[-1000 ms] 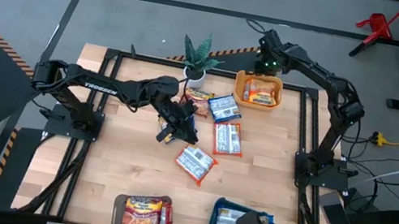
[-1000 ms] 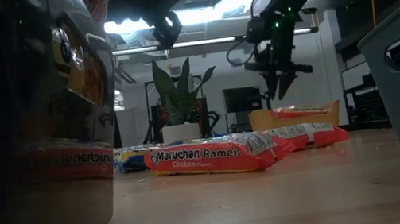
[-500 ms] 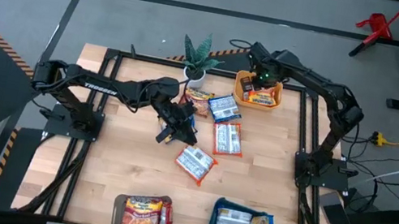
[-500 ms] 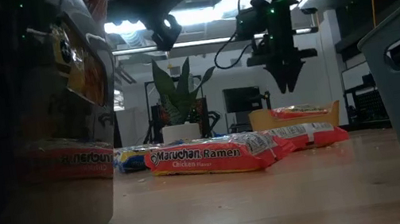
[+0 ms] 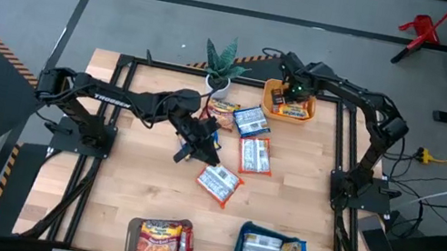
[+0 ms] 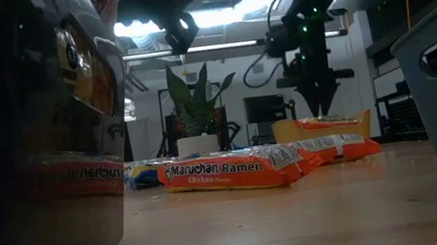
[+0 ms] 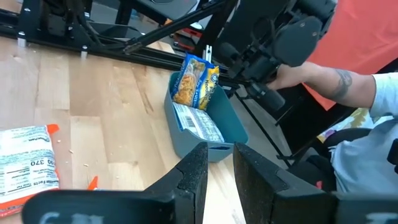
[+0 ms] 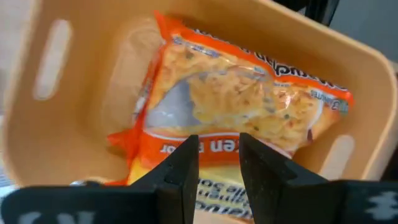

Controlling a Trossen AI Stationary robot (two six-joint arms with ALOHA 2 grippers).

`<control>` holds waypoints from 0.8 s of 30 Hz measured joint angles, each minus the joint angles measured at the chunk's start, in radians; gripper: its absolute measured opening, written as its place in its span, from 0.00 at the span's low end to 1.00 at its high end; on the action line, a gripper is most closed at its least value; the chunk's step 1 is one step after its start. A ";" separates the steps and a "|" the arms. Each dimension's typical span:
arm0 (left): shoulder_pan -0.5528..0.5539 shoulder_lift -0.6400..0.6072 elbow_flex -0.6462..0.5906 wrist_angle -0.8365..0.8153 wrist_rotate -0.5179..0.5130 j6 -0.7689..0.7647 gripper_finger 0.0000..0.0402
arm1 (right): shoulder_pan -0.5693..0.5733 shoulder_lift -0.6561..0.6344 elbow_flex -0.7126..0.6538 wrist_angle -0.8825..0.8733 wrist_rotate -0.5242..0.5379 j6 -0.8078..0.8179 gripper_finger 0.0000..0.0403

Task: Sort Maruchan noodles
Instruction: Put the orange noodle pack into the yellow bin

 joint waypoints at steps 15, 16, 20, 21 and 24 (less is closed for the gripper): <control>0.010 0.000 0.000 0.000 -0.020 -0.008 0.18 | -0.092 0.011 -0.036 0.119 -0.045 -0.017 0.26; 0.010 0.000 0.000 -0.001 -0.020 -0.009 0.18 | -0.091 0.009 -0.034 0.134 -0.052 -0.031 0.26; 0.012 -0.003 -0.001 -0.031 0.008 -0.009 0.18 | -0.090 -0.041 0.012 0.117 -0.095 -0.041 0.26; 0.014 -0.008 -0.001 -0.043 0.016 -0.008 0.18 | -0.088 -0.060 0.028 0.118 -0.117 -0.041 0.26; 0.010 -0.012 -0.001 -0.055 -0.017 0.019 0.18 | -0.076 -0.121 0.054 0.079 -0.245 -0.041 0.26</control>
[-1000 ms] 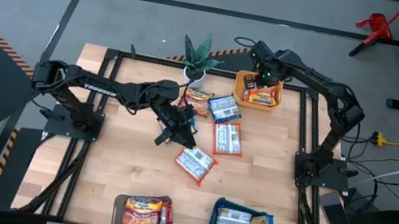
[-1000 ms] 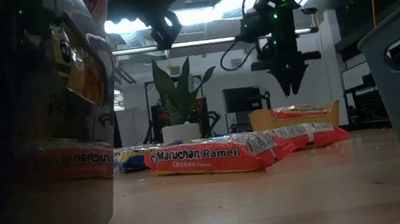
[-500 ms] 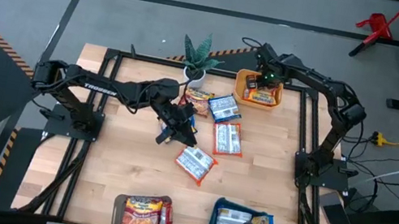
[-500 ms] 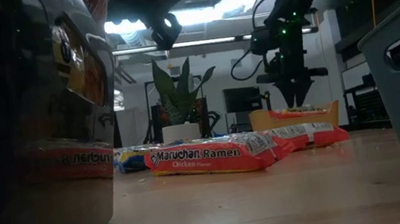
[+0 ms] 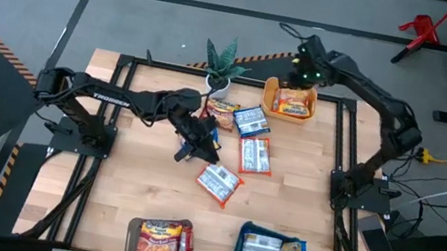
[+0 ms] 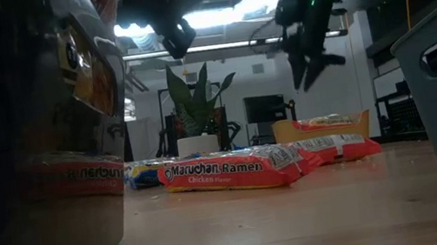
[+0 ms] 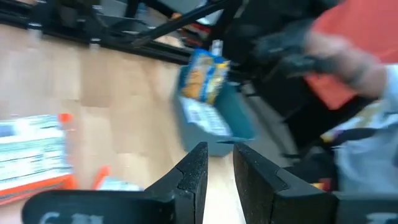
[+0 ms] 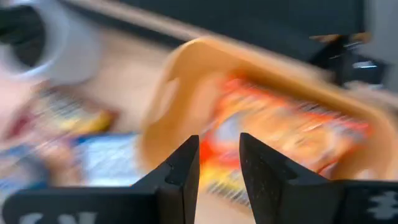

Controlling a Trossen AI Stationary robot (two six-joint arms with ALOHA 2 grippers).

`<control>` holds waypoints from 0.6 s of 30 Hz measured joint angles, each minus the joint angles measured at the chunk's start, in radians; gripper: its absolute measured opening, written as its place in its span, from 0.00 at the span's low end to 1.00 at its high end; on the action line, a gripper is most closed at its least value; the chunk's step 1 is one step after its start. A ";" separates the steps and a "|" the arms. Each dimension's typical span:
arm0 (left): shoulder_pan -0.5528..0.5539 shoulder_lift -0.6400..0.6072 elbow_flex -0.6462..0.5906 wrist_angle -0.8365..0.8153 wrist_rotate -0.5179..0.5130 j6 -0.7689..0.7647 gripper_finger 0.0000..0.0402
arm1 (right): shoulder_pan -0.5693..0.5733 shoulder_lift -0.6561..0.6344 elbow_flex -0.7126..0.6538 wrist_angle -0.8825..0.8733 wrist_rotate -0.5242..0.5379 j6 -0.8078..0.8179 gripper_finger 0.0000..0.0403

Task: Sort Maruchan noodles
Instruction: Put the orange noodle pack into the yellow bin

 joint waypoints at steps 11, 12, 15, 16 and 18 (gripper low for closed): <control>-0.071 0.141 -0.022 0.090 -0.287 0.236 0.18 | 0.334 -0.264 -0.191 -0.186 0.028 0.009 0.26; -0.066 0.169 -0.021 0.128 -0.288 0.239 0.18 | 0.375 -0.295 -0.225 -0.183 0.050 0.034 0.26; -0.040 0.242 -0.022 0.203 -0.310 0.241 0.18 | 0.504 -0.384 -0.324 -0.152 0.130 0.113 0.26; -0.031 0.265 -0.022 0.235 -0.329 0.239 0.18 | 0.547 -0.414 -0.358 -0.136 0.156 0.148 0.26; -0.010 0.307 -0.022 0.278 -0.375 0.238 0.18 | 0.630 -0.466 -0.429 -0.077 0.200 0.221 0.26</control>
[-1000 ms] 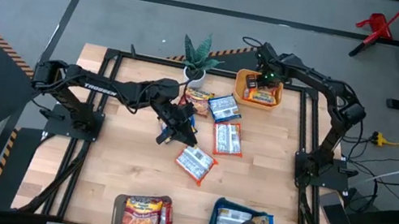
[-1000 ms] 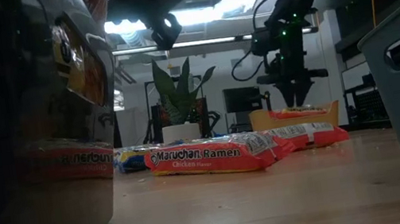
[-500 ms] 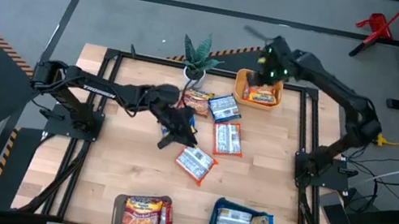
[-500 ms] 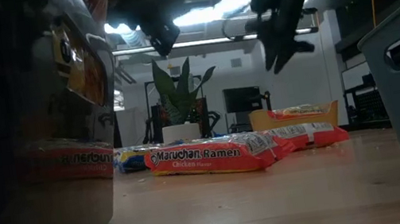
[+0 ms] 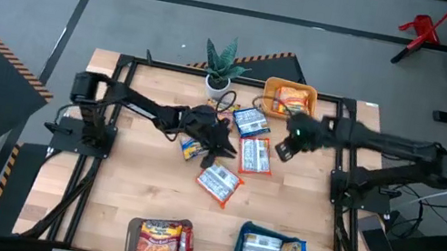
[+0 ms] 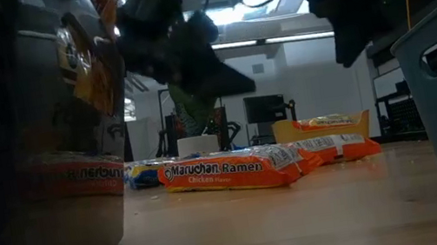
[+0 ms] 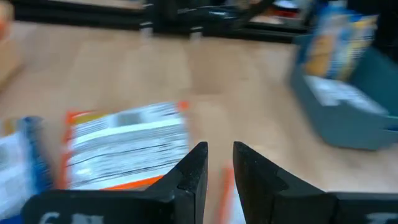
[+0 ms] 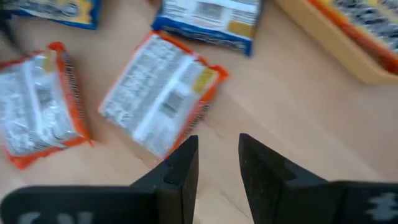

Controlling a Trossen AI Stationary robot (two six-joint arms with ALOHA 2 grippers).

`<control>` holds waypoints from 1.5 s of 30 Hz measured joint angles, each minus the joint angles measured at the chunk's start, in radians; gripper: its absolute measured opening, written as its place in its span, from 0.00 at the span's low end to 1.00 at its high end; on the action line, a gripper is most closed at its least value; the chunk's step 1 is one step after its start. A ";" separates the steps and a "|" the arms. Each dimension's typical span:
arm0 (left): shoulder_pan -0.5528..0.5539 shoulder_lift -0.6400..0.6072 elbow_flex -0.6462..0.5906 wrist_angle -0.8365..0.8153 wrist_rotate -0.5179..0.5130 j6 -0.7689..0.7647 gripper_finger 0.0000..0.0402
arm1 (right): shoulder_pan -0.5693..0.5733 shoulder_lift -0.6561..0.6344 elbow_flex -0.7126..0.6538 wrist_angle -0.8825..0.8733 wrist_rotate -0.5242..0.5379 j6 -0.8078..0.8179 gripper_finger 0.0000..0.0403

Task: Sort Maruchan noodles
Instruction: Put the orange noodle pack into the yellow bin

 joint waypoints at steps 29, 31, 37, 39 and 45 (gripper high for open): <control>0.004 0.280 0.229 -0.194 -0.364 -0.104 0.00 | 0.330 -0.065 -0.257 0.413 0.148 0.148 0.26; 0.009 0.280 0.229 -0.199 -0.357 -0.114 0.00 | 0.330 -0.065 -0.257 0.409 0.142 0.130 0.26; 0.011 0.278 0.230 -0.230 -0.359 -0.155 0.00 | 0.327 -0.006 -0.256 0.353 0.151 0.264 0.26; 0.009 0.278 0.229 -0.232 -0.360 -0.158 0.00 | 0.327 0.028 -0.256 0.356 0.146 0.304 0.26; 0.005 0.279 0.230 -0.258 -0.366 -0.161 0.00 | 0.327 0.112 -0.256 0.387 0.214 0.440 0.26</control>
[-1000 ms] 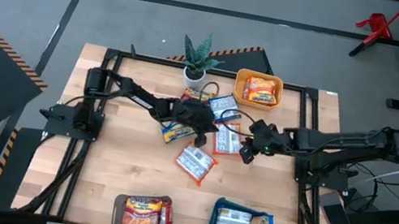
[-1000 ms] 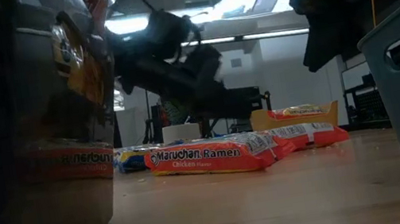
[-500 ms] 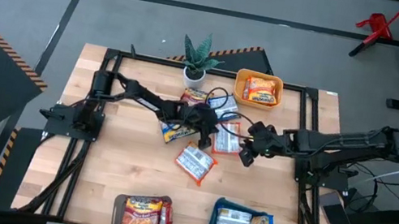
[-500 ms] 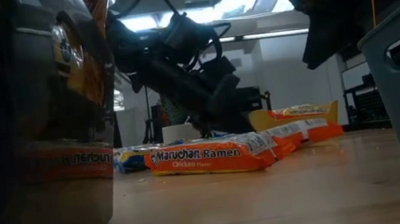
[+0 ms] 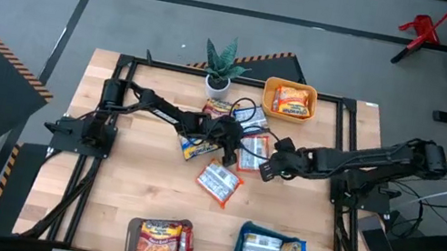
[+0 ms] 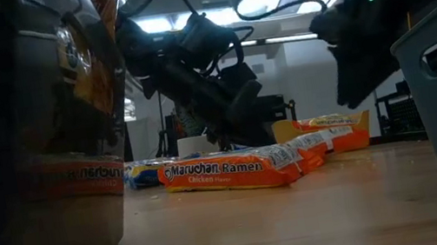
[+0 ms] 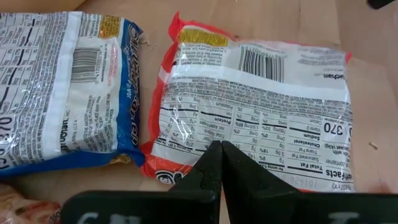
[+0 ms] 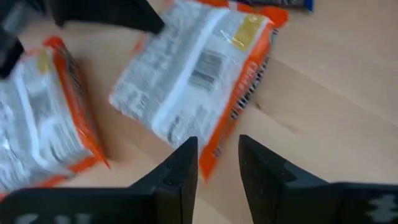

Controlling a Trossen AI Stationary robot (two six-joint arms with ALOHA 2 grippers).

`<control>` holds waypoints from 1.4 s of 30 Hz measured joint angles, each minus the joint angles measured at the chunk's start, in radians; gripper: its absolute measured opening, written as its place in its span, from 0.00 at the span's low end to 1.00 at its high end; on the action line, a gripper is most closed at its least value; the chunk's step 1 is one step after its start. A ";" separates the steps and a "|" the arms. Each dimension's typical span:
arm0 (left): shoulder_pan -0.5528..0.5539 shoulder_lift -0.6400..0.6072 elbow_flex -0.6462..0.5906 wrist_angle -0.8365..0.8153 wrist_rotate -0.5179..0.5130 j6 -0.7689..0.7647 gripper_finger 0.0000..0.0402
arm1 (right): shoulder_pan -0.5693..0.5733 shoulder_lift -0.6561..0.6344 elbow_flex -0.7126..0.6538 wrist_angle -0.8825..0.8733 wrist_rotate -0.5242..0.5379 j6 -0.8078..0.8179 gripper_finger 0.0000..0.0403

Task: Sort Maruchan noodles
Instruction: Put the orange noodle pack into the yellow bin

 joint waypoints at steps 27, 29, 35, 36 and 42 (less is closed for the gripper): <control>-0.028 0.029 0.003 -0.031 -0.032 -0.080 0.00 | 0.000 0.100 0.000 0.080 0.169 0.156 0.68; -0.028 0.029 0.003 -0.030 -0.033 -0.081 0.00 | -0.002 0.100 0.000 0.079 0.200 0.167 0.68; -0.029 0.029 0.003 -0.031 -0.037 -0.082 0.00 | -0.058 0.118 0.000 0.101 0.158 0.234 0.68; -0.029 0.029 0.003 -0.031 -0.037 -0.082 0.00 | -0.069 0.118 -0.001 0.104 0.152 0.232 0.68; -0.029 0.029 0.003 -0.038 -0.046 -0.080 0.00 | -0.124 0.169 -0.031 0.280 0.075 0.202 0.68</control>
